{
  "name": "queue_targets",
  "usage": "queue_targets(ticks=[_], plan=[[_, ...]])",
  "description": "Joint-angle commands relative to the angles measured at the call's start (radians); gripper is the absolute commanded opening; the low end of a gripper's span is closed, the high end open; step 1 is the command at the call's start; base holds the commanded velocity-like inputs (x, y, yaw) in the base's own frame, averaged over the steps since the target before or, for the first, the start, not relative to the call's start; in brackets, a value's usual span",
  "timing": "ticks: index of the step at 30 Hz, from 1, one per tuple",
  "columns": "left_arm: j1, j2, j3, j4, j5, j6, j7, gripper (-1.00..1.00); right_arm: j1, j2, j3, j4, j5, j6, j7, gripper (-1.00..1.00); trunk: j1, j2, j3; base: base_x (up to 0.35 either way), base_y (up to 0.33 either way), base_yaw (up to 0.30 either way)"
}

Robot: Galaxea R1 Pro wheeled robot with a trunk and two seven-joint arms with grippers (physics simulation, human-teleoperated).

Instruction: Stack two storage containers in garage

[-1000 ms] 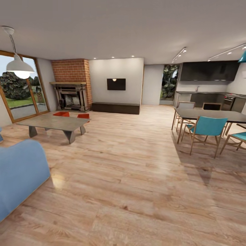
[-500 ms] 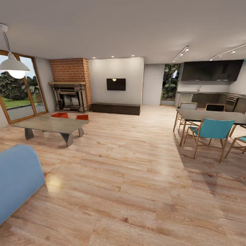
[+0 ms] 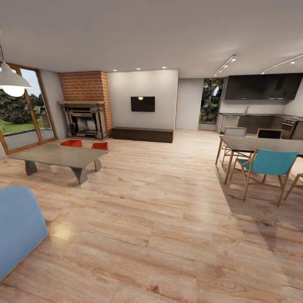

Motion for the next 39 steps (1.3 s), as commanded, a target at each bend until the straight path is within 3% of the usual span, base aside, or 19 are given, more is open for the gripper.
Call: queue_targets(ticks=[1,39], plan=[[0.000,0.000,-0.001,-0.001,0.006,0.003,0.001,1.00,-0.001,0.000,0.002,0.002,0.003,-0.004,-0.004,1.00,0.001,0.000,-0.001,0.324,0.000,0.000],[0.000,0.000,-0.001,-0.002,0.007,0.017,0.001,1.00,-0.001,0.000,0.002,0.002,0.003,-0.004,-0.004,1.00,0.001,0.000,-0.001,0.324,0.000,0.000]])
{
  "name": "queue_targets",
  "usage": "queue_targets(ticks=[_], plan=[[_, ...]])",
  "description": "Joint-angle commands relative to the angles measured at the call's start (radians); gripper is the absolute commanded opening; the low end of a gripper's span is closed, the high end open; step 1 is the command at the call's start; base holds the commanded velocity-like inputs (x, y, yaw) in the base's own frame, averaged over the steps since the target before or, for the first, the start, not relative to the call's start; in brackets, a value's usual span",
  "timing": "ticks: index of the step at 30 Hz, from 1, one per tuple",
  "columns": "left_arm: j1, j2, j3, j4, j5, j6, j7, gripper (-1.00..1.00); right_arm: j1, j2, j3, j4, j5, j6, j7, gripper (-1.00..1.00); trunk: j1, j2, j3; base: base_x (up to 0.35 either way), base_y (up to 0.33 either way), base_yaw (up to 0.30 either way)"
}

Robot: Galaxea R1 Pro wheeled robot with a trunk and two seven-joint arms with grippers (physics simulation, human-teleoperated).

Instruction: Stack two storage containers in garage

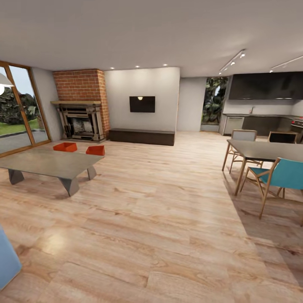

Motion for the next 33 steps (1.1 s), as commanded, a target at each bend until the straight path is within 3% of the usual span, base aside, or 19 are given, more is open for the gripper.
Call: queue_targets(ticks=[1,15,33], plan=[[0.000,0.000,-0.001,-0.002,0.007,0.004,0.001,1.00,-0.001,0.000,0.002,0.002,0.004,-0.004,-0.004,1.00,0.001,0.000,-0.001,0.324,0.000,0.000],[0.000,0.002,-0.001,-0.002,0.008,0.001,0.001,1.00,-0.001,-0.012,-0.001,0.002,0.001,-0.006,-0.004,1.00,0.001,0.000,-0.001,0.324,0.000,0.000],[0.000,0.001,0.005,0.000,0.009,-0.009,-0.001,1.00,-0.001,-0.004,0.007,0.008,0.016,-0.014,-0.002,1.00,0.001,0.000,-0.001,0.324,0.000,0.000]])
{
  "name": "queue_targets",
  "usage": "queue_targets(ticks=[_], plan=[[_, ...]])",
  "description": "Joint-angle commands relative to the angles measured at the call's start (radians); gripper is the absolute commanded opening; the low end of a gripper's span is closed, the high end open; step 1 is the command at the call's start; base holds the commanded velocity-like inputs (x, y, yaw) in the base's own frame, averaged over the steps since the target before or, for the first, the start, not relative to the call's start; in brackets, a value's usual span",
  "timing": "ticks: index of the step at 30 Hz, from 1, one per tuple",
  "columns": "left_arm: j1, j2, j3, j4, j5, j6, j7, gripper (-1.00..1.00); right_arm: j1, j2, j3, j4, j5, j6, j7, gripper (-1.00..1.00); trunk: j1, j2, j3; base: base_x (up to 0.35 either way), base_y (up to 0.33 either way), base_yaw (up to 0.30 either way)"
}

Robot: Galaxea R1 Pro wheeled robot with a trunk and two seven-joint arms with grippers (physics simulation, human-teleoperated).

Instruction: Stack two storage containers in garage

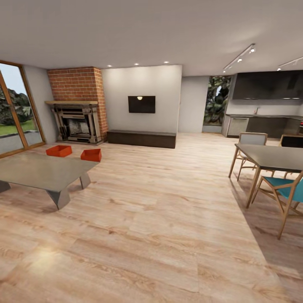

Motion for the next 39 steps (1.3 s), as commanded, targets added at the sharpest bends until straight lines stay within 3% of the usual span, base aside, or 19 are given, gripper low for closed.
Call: queue_targets(ticks=[1,25,39], plan=[[0.000,0.000,0.000,-0.001,0.007,0.003,0.001,1.00,-0.001,0.000,0.003,0.003,0.005,-0.004,-0.004,1.00,0.001,0.000,-0.001,0.324,0.000,0.000],[0.000,-0.003,-0.008,0.002,0.001,0.008,0.001,1.00,-0.001,0.000,0.001,0.002,-0.002,-0.002,-0.005,1.00,0.001,0.000,-0.001,0.324,0.000,0.000],[0.000,-0.002,-0.002,0.057,0.005,0.004,-0.007,1.00,-0.001,-0.003,0.004,0.003,0.003,-0.002,-0.005,1.00,0.001,0.000,-0.001,0.324,0.000,0.000]])
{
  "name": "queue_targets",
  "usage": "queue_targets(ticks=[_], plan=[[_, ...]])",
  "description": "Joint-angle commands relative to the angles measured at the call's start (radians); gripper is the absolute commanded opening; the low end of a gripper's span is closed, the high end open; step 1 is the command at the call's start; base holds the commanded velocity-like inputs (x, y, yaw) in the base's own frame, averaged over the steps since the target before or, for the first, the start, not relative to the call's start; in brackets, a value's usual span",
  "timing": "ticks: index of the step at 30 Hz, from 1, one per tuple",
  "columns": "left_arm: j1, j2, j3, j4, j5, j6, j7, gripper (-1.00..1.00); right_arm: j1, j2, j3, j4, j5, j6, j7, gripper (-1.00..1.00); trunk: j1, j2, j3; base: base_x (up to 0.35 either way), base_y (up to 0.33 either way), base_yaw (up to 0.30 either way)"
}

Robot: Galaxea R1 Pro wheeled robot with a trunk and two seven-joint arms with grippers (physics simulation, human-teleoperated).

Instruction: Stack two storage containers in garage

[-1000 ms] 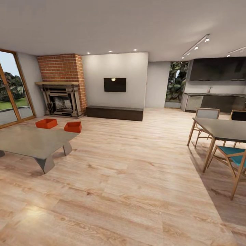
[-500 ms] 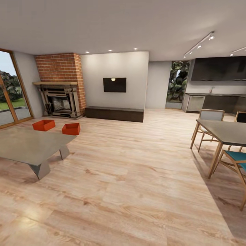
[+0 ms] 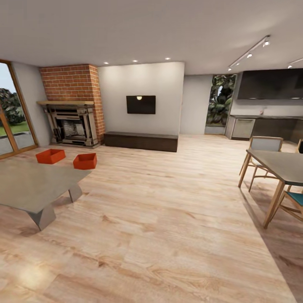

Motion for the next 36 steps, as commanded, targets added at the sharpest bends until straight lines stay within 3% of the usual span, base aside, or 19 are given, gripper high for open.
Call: queue_targets(ticks=[1,36], plan=[[0.000,0.000,0.000,-0.001,0.006,0.003,0.000,1.00,-0.001,0.000,0.003,0.003,0.005,-0.005,-0.004,1.00,0.001,0.000,-0.001,0.324,0.000,0.000],[0.000,0.000,0.005,-0.003,0.009,0.000,0.001,1.00,-0.001,0.003,0.003,0.003,0.002,0.002,-0.004,1.00,0.001,0.000,-0.001,0.324,0.000,0.000]])
